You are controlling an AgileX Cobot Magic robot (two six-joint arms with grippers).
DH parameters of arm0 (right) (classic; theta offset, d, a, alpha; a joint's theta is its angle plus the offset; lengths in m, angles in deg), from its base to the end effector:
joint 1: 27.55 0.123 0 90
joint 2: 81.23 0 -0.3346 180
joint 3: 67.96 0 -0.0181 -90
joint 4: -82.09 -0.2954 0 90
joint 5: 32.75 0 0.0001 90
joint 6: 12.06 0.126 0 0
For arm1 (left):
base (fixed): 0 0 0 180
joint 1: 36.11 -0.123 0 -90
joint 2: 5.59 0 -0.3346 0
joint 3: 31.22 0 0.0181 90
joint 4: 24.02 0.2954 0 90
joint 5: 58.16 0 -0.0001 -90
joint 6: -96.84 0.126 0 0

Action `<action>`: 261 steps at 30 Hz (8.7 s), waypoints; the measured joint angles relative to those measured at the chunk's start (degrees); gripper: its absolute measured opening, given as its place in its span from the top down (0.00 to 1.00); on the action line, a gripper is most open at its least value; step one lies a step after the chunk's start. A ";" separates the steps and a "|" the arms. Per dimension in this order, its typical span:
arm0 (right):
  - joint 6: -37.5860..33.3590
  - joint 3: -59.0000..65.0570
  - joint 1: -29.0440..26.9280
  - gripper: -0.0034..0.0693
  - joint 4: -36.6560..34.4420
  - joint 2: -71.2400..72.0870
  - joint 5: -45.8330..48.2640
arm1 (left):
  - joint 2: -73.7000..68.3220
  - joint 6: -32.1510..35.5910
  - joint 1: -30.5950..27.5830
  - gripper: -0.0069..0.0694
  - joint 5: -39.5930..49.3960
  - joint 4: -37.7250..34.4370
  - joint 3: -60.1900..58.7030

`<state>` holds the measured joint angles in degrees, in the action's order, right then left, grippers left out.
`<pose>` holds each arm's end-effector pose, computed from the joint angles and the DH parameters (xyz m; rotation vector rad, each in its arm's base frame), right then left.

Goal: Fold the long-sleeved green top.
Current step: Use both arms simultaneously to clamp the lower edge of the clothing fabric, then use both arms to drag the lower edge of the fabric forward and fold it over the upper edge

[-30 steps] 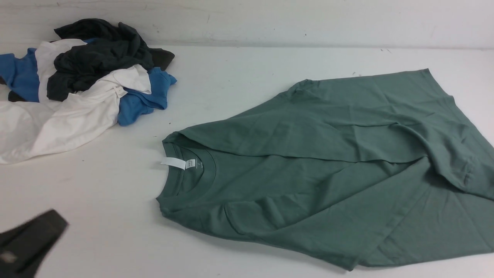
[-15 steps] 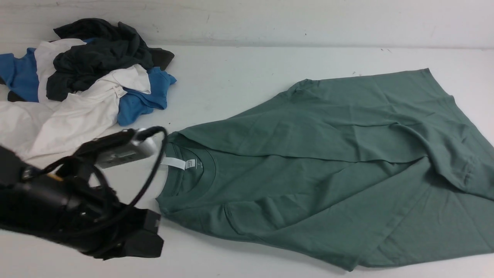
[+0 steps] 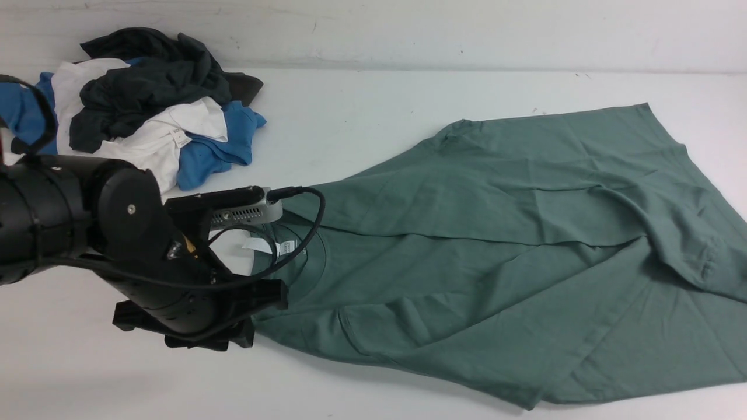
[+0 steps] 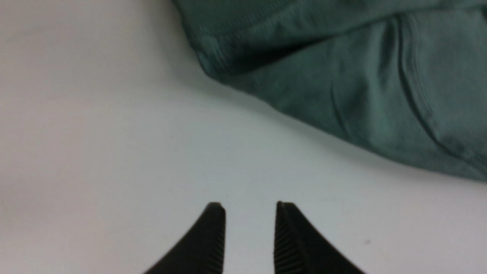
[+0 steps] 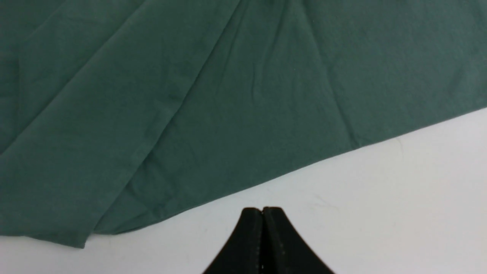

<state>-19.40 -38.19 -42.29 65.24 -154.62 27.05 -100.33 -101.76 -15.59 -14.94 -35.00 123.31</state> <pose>0.2343 -0.0290 0.2781 0.3329 2.7640 0.3000 0.3021 -0.1306 0.2040 -0.1265 2.8973 -0.3485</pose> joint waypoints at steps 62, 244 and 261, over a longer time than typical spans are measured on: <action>11.30 6.33 7.46 0.54 13.87 -25.76 -6.94 | -9.31 2.69 -19.79 0.87 5.16 15.76 7.06; 0.21 -77.42 16.31 0.97 5.92 -60.12 10.47 | -22.14 10.32 -24.31 0.91 25.75 5.02 45.15; -2.23 -49.64 5.61 0.97 4.98 -59.67 10.34 | -22.14 10.38 -24.31 0.91 25.69 3.31 45.22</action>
<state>-21.63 -87.82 -36.69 70.23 -214.29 37.39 -122.47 -91.38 -39.91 10.75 -31.70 168.53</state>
